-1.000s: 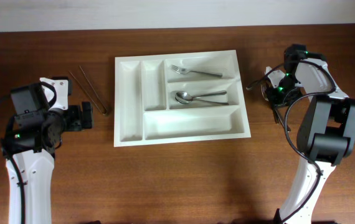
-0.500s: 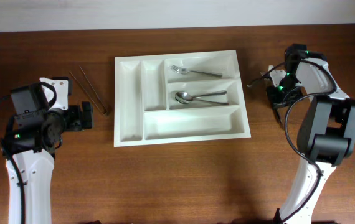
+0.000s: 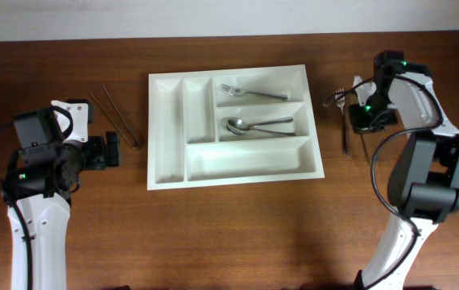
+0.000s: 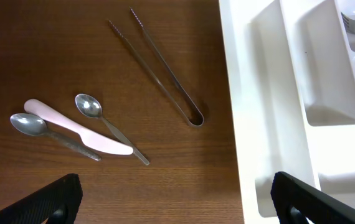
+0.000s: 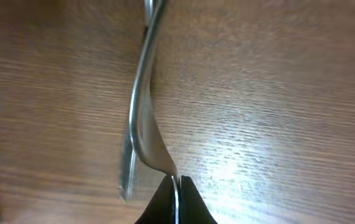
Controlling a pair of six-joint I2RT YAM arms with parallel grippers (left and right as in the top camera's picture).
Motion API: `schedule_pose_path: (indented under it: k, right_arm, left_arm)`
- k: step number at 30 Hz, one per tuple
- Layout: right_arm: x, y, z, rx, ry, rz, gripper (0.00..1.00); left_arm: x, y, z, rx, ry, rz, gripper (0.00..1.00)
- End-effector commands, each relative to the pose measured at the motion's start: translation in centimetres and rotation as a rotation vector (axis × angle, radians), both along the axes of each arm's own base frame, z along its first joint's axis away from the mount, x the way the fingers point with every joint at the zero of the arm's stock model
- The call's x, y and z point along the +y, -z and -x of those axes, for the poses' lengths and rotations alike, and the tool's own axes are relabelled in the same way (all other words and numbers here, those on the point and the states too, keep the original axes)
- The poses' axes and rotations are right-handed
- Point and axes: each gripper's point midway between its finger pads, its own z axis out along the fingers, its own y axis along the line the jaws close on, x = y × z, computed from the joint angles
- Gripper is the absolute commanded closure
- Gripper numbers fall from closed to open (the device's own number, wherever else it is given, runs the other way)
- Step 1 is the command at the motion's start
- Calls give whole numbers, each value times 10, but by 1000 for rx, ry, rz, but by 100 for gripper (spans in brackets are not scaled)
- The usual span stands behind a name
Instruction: Pack container
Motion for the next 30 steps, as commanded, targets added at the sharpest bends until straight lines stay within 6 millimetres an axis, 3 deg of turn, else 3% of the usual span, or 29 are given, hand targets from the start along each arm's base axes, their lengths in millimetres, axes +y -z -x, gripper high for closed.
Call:
schedule_pose_path:
  k: [1, 5, 7, 9, 10, 11, 13, 16, 20, 23, 27, 30]
  right_arm:
    - [5, -40, -11, -114, 10, -14, 96]
    - [6, -41, -11, -115, 36, -18, 96]
    - [17, -42, -12, -119, 47, -75, 96]
    - [43, -50, -16, -142, 65, -209, 96]
    - [76, -62, -23, -158, 119, -378, 96]
    - [94, -68, -28, -156, 181, -466, 96]
    - [118, -77, -38, -137, 336, -572, 96]
    - [147, -86, -57, -141, 495, -647, 96]
    - [197, -103, -79, -169, 575, -752, 96]
    - [240, -111, -93, -198, 732, -780, 96]
    - [262, -113, -105, -312, 872, -730, 96]
    - [263, -111, -108, -386, 1016, -676, 96]
  left_arm:
    - [2, -6, -2, -13, 7, -12, 1]
    - [2, -6, -2, -13, 7, -12, 1]
    - [2, -6, -2, -13, 7, -12, 1]
    - [2, -6, -2, -13, 7, -12, 1]
    - [2, -6, -2, -13, 7, -12, 1]
    - [2, -6, -2, -13, 7, -12, 1]
    - [2, -6, -2, -13, 7, -12, 1]
    - [2, -6, -2, -13, 7, -12, 1]
    - [2, -6, -2, -13, 7, -12, 1]
    - [2, -6, -2, -13, 7, -12, 1]
    - [2, -6, -2, -13, 7, -12, 1]
    - [2, -6, -2, -13, 7, -12, 1]
